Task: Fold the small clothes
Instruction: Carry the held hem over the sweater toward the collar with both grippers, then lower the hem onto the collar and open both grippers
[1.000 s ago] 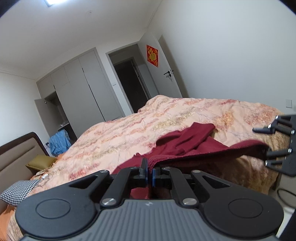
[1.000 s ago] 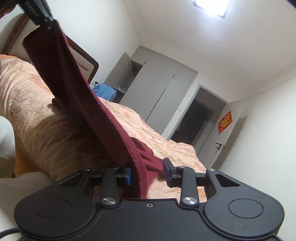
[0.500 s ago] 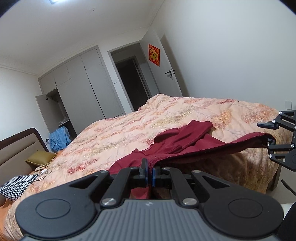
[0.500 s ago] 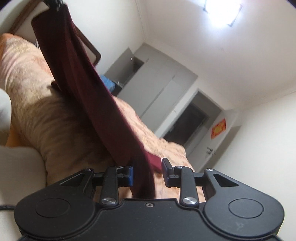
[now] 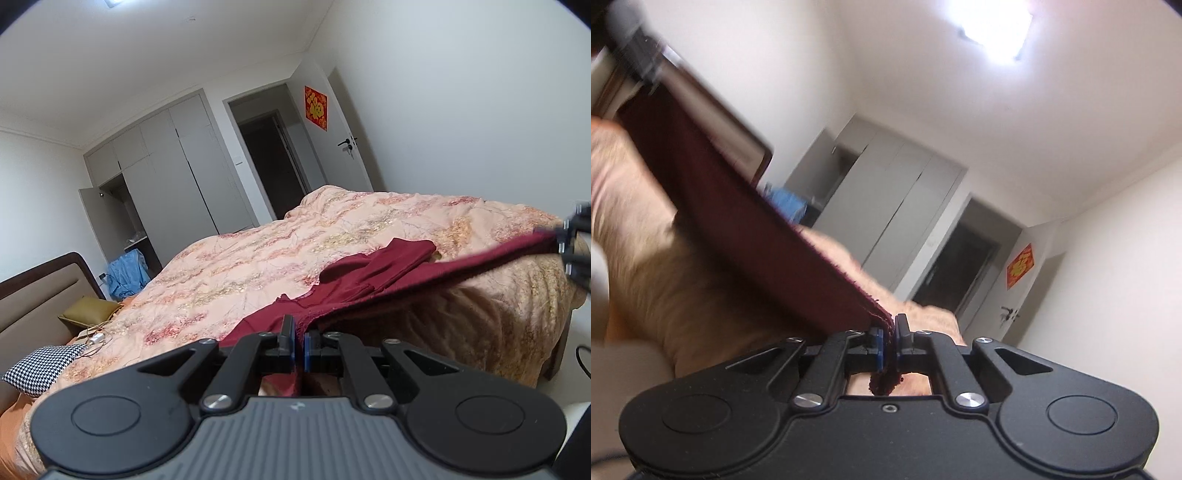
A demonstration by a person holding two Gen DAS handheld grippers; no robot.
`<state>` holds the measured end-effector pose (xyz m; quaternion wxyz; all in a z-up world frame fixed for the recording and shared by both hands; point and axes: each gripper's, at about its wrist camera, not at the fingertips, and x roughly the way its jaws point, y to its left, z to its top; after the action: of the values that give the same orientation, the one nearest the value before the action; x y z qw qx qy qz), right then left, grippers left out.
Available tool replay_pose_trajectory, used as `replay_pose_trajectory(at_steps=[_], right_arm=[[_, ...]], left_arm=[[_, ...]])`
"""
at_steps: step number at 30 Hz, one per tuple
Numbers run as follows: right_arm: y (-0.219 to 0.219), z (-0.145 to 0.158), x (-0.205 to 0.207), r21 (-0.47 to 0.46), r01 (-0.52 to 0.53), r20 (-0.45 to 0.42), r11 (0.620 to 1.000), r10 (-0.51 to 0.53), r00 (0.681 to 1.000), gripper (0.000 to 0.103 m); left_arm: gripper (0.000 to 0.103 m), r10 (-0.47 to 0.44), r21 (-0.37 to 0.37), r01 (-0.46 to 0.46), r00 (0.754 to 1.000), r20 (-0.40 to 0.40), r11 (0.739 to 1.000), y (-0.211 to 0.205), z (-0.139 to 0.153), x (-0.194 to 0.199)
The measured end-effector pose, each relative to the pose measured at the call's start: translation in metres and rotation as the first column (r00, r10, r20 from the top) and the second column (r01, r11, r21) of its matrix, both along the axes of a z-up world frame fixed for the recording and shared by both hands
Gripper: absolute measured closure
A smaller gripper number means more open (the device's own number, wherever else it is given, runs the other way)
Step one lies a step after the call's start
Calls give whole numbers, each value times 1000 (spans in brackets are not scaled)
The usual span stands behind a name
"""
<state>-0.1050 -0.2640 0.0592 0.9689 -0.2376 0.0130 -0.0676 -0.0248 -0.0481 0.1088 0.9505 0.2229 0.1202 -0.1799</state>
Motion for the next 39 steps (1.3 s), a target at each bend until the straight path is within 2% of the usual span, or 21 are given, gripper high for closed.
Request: replay_pose_trajectory(at_steps=[3, 6, 9, 11, 14, 18, 24, 29, 34, 37, 39], right_arm=[[-6, 22, -4, 29, -28, 36, 999, 26, 999, 98], [-12, 35, 7, 46, -44, 27, 998, 42, 999, 98], [-18, 42, 28, 34, -59, 15, 998, 58, 998, 98], [-20, 47, 50, -8, -68, 5, 998, 68, 998, 98], [-22, 57, 92, -84, -85, -16, 993, 84, 996, 96], [-29, 61, 165, -188, -109, -60, 976, 99, 993, 94], [-35, 53, 283, -200, -156, -197, 967, 116, 974, 94], [-35, 24, 362, -156, -188, -331, 970, 128, 935, 93], [-37, -11, 409, -75, -198, -459, 977, 143, 877, 92], [-39, -23, 423, -13, -189, -504, 982, 157, 849, 86], [-37, -31, 426, 14, -181, -523, 983, 162, 837, 74]], left_arm=[[99, -29, -10, 29, 1000, 7, 1000, 2, 7, -15], [99, -50, 36, 50, 999, 21, 998, -2, 15, -26], [99, -64, 49, 64, 998, 1, 997, -2, 19, -18], [98, -59, 50, 59, 998, -14, 997, -2, 22, -3], [98, -47, 60, 50, 998, -47, 997, -2, 30, 33], [98, -22, 100, 29, 997, -70, 995, -7, 41, 100], [95, 16, 181, 11, 989, -147, 983, -13, 31, 222], [96, 26, 148, 16, 960, -280, 989, -2, -1, 319], [96, 21, 57, 4, 901, -433, 998, 19, -50, 387], [96, 7, 11, -2, 869, -494, 1000, 30, -77, 407], [96, -7, -28, -9, 849, -528, 1000, 38, -90, 417]])
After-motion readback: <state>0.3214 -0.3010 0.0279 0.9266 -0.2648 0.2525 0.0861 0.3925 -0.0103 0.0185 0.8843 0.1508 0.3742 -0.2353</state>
